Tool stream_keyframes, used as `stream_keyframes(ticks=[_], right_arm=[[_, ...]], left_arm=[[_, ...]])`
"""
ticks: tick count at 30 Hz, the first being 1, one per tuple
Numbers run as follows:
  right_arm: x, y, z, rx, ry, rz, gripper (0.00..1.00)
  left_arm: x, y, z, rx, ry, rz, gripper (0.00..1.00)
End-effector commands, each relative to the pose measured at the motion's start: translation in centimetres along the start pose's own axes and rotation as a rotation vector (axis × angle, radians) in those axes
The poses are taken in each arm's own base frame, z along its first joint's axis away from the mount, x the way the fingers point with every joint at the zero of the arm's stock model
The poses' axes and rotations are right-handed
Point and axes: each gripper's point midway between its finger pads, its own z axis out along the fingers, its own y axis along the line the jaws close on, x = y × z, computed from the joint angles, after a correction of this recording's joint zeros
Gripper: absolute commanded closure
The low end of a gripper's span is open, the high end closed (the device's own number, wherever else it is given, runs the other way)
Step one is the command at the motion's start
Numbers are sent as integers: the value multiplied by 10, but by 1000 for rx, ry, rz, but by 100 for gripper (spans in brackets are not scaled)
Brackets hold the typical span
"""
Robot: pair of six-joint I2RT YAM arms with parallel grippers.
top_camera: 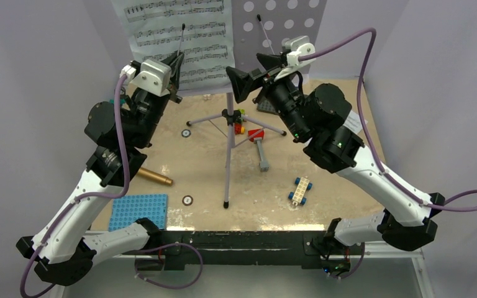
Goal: Pack up the instrument practice props
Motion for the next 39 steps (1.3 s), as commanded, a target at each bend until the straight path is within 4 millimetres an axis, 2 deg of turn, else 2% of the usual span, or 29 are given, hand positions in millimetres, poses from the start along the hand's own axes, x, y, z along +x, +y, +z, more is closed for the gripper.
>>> stream_keyframes(ticks=[1,15,28,31,34,39], right_arm=[[-26,6,4,-63,-63,51,16],[12,12,23,-165,124,191,19],[28,23,38,-194,201,214,23],[28,26,39,-213,198,223,29],[28,26,40,-214,192,230,39],[28,25,41,-213,187,235,66]], left_arm=[[-23,2,-5,15,-82,-6,100],[-19,0,-4,16,-85,15,100],[-17,-2,-5,27,-98,27,100],[-16,-3,-5,30,-98,28,100],[-16,-3,-6,31,-97,30,100],[-13,-3,-7,28,-94,32,100]])
